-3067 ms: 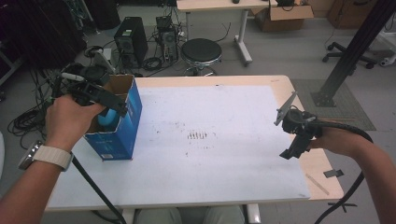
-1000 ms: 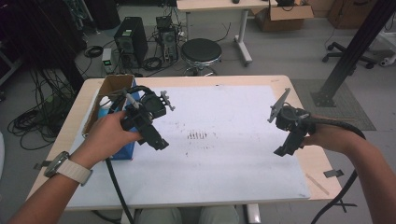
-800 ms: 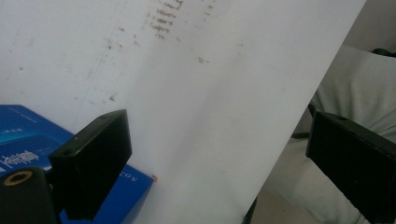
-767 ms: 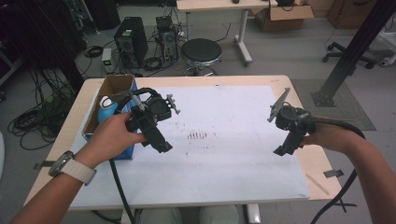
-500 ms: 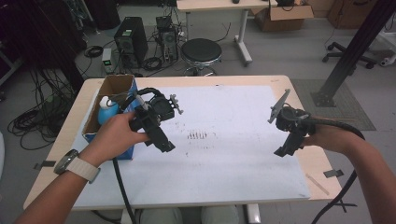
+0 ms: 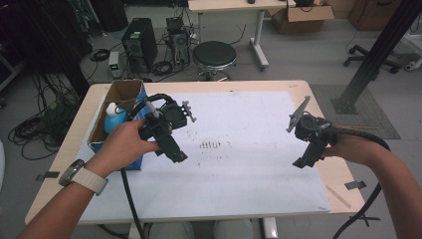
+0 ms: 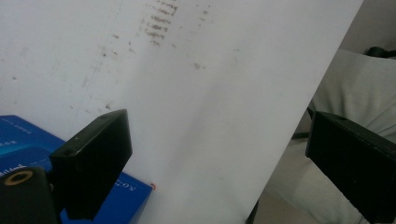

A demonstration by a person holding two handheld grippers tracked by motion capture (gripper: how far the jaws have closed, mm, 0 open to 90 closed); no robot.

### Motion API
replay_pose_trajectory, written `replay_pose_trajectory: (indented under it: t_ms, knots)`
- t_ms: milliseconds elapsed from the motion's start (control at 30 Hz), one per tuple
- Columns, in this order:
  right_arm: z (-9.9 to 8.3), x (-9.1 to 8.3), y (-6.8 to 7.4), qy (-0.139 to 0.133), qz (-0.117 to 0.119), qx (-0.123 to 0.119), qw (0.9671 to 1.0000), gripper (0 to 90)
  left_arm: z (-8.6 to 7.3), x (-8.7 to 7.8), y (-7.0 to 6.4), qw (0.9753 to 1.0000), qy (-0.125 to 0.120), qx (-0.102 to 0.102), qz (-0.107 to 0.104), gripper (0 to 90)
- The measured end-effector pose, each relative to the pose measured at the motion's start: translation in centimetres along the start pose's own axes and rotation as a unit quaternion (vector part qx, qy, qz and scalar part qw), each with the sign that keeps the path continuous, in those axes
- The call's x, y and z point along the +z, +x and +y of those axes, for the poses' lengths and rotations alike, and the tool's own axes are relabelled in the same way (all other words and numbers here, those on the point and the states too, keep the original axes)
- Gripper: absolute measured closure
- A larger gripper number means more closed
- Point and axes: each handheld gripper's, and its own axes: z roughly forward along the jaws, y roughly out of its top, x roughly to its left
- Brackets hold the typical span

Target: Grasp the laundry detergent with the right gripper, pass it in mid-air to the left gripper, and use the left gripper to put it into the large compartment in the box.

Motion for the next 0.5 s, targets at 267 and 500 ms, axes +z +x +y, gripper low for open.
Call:
replay_pose_trajectory:
  t_ms: [267, 500]
  knots:
    - [-0.17, 0.12, -0.05, -0.001, 0.001, 0.000, 1.0000, 6.9, -0.01, -0.01, 0.12, 1.0000, -0.001, -0.002, 0.000, 7.7]
    - [-0.25, 0.26, 0.04, -0.003, 0.002, 0.001, 1.0000, 6.9, -0.06, 0.06, 0.23, 1.0000, -0.002, -0.002, -0.002, 7.8]
